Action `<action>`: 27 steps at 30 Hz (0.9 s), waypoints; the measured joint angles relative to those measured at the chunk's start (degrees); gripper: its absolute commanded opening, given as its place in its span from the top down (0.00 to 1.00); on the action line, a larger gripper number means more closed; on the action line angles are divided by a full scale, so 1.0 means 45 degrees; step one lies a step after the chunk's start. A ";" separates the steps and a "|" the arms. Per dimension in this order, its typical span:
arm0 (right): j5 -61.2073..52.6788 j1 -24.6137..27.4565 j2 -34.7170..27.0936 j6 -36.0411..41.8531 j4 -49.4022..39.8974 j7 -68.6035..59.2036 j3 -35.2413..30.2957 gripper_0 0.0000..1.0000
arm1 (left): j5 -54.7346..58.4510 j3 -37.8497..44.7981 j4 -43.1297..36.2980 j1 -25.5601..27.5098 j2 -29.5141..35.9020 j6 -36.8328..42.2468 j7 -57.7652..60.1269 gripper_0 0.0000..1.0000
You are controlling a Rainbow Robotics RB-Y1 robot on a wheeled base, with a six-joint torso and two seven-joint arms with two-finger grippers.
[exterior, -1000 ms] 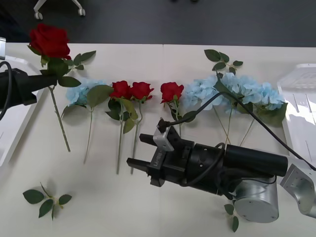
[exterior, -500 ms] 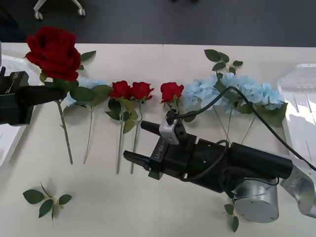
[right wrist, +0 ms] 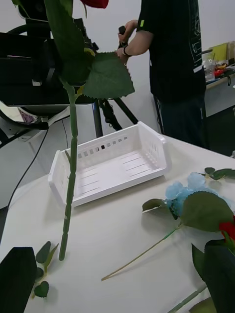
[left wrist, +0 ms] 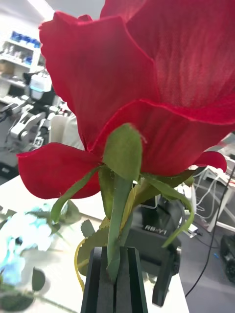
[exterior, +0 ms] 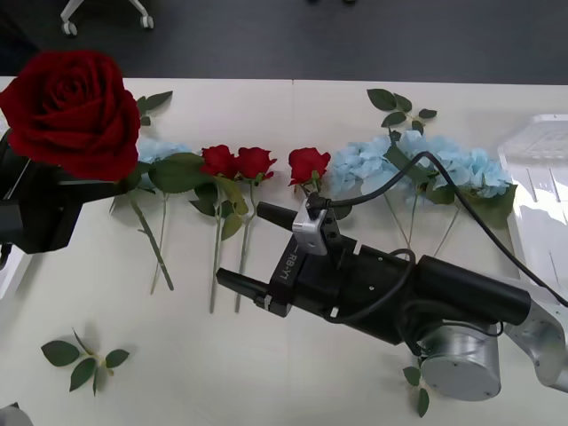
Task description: Put the red flowers into the right box and the blue flowers into the left box
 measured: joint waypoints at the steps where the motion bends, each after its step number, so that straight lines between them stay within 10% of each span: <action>1: 0.0000 0.0000 0.0068 0.0010 0.0000 0.0000 0.0000 0.00 | 0.0000 0.0000 0.0003 -0.0139 -0.0073 0.0075 0.0000 1.00; 27: 0.0718 -0.0473 0.3862 0.1277 0.2286 -0.0001 -0.0001 0.00 | -0.0805 -0.0630 0.2244 -0.2275 -0.1781 0.0626 -0.0257 1.00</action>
